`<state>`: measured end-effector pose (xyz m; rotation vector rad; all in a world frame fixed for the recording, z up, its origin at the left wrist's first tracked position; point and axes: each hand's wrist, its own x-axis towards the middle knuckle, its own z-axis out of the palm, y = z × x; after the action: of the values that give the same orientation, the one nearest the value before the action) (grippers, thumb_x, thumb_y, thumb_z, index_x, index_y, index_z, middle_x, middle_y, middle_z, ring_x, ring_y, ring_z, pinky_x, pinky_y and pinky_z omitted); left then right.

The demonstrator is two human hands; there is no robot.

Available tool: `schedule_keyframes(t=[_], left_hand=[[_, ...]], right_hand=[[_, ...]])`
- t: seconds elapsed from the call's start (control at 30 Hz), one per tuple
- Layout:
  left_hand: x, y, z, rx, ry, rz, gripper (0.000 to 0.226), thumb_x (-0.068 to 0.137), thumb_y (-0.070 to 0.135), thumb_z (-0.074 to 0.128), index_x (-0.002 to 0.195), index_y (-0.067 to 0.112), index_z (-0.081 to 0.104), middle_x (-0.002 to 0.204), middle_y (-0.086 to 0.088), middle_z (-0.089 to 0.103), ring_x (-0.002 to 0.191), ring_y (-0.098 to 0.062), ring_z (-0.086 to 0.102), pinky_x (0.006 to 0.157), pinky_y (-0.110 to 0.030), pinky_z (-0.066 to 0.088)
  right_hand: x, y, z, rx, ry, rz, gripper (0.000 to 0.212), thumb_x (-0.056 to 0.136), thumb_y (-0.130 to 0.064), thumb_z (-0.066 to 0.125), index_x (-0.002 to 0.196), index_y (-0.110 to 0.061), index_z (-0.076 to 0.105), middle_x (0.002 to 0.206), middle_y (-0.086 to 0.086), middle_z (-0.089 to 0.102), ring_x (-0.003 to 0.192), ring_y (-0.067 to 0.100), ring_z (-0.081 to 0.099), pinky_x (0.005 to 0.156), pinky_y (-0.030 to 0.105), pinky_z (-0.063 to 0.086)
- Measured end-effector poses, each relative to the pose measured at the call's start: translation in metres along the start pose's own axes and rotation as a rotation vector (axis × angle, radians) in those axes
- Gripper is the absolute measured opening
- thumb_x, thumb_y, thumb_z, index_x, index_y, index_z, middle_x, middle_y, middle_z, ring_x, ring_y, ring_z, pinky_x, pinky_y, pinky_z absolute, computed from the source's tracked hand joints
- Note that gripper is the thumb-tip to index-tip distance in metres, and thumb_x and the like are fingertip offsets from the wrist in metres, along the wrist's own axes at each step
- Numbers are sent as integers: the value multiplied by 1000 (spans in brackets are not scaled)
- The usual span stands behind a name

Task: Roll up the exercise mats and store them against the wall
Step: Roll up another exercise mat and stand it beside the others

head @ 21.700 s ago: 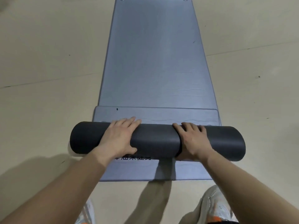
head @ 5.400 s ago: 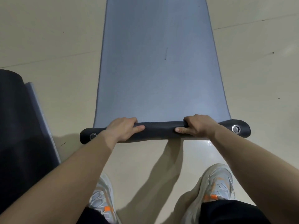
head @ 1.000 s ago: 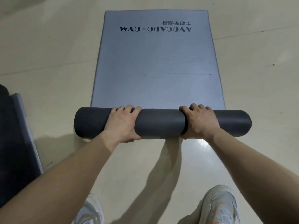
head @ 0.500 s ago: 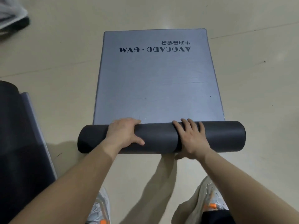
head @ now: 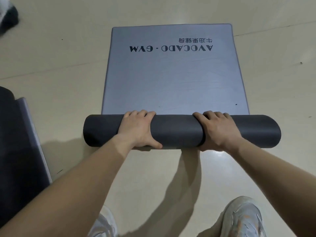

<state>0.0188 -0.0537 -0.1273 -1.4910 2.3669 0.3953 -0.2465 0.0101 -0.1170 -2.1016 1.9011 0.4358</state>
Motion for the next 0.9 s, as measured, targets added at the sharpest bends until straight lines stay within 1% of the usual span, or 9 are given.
schedule_keyframes(t=[0.2, 0.3, 0.4, 0.5, 0.6, 0.7, 0.8, 0.83, 0.9], left_hand=[[-27, 0, -15, -144, -360, -11, 116, 45, 84, 75, 143, 32, 41, 130, 5, 59, 115, -24, 56, 95, -41, 44], [-82, 15, 10, -66, -203, -29, 119, 57, 85, 66, 154, 29, 26, 147, 0, 46, 135, -26, 42, 115, -45, 29], [-127, 31, 34, 58, -65, -73, 125, 70, 82, 63, 161, 23, 0, 168, -10, 10, 154, -35, 7, 124, -55, 6], [-115, 22, 29, -31, -86, -49, 111, 79, 69, 68, 161, 29, 5, 169, -4, 13, 154, -31, 9, 126, -50, 8], [-69, 1, 2, -171, -197, 0, 108, 73, 63, 78, 159, 32, 21, 160, 2, 36, 146, -25, 32, 120, -42, 24], [-29, -11, -24, -261, -364, -28, 101, 70, 59, 83, 155, 39, 32, 150, 4, 50, 135, -26, 47, 107, -42, 41], [-33, -2, -16, -147, 19, -65, 74, 85, 59, 69, 150, 33, 44, 150, 2, 50, 137, -26, 46, 110, -40, 35], [-44, 3, -6, -95, 115, -77, 79, 87, 64, 61, 154, 30, 38, 159, -1, 40, 144, -27, 37, 116, -40, 28], [-59, 10, 13, 20, 74, -74, 118, 74, 81, 59, 162, 24, 5, 170, -4, 3, 156, -32, 6, 126, -47, 10]], right_hand=[[-27, -19, -15, 63, -262, -30, 100, 53, -77, 75, 139, -45, 35, 116, -6, 59, 102, 23, 60, 95, 42, 52], [-51, -26, -11, 47, -313, -53, 101, 55, -74, 78, 142, -45, 35, 119, -5, 59, 106, 23, 61, 95, 42, 52], [-49, -26, -16, 87, -387, -45, 103, 54, -71, 81, 143, -46, 36, 119, -5, 58, 106, 24, 61, 92, 41, 53], [-52, -27, -13, 143, -339, -13, 109, 57, -69, 81, 150, -42, 32, 132, -5, 57, 117, 25, 59, 104, 42, 48], [-74, -32, 6, 74, -109, 28, 131, 64, -74, 77, 163, -33, 2, 169, 4, 22, 154, 31, 23, 126, 53, 15], [-82, -34, 19, -51, -115, 0, 150, 62, -79, 78, 159, -28, -24, 172, 12, -11, 158, 39, -8, 124, 61, -3], [-36, -19, 3, 11, -101, 18, 148, 57, -81, 80, 161, -30, -12, 171, 13, 4, 158, 37, 3, 126, 61, 6], [-15, -13, -9, 60, -107, 25, 146, 53, -83, 80, 162, -33, -4, 171, 12, 9, 158, 36, 6, 125, 61, 8], [14, -5, -25, 89, -136, -7, 145, 47, -84, 81, 161, -37, 5, 170, 10, 9, 158, 35, 2, 125, 61, 6]])
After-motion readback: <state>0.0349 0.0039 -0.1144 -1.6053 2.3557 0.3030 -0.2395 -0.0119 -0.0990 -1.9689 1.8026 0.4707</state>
